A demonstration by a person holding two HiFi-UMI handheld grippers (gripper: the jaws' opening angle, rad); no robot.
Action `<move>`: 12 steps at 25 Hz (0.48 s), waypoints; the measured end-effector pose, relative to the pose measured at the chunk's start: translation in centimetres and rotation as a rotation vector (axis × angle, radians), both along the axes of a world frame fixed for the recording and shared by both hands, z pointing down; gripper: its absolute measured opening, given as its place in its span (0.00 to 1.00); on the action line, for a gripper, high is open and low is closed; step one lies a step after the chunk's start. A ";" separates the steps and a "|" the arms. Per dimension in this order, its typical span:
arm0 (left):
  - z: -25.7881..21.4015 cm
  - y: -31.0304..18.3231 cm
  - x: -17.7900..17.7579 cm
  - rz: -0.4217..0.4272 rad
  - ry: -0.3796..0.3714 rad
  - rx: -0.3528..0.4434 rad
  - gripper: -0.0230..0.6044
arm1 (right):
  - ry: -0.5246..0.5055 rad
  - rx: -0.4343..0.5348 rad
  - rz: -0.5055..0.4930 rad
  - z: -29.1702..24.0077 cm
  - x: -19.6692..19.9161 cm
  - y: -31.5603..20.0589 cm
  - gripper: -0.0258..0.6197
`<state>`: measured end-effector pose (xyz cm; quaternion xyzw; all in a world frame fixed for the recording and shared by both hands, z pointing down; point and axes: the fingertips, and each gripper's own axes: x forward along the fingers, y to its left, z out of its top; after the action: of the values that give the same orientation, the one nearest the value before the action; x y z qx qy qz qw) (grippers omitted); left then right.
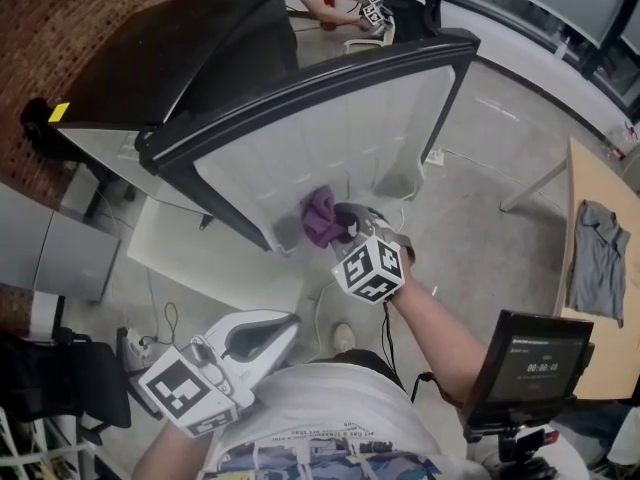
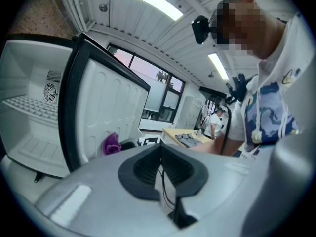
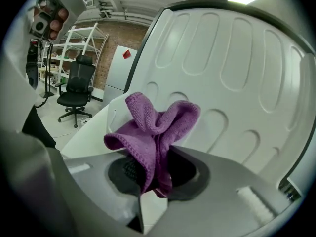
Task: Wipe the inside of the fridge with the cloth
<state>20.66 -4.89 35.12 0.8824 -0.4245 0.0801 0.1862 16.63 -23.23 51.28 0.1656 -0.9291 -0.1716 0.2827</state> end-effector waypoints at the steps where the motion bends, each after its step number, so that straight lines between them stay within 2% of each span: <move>1: 0.0 0.0 0.1 0.003 -0.001 -0.001 0.05 | -0.001 0.003 0.008 0.1 0.3 -0.3 0.17; 12: -0.1 -0.2 0.5 0.013 -0.010 -0.004 0.05 | -0.029 0.039 0.083 0.3 2.8 -3.0 0.17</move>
<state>21.17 -5.11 35.05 0.8844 -0.4195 0.0865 0.1855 19.47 -26.24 51.56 0.2120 -0.9219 -0.1752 0.2729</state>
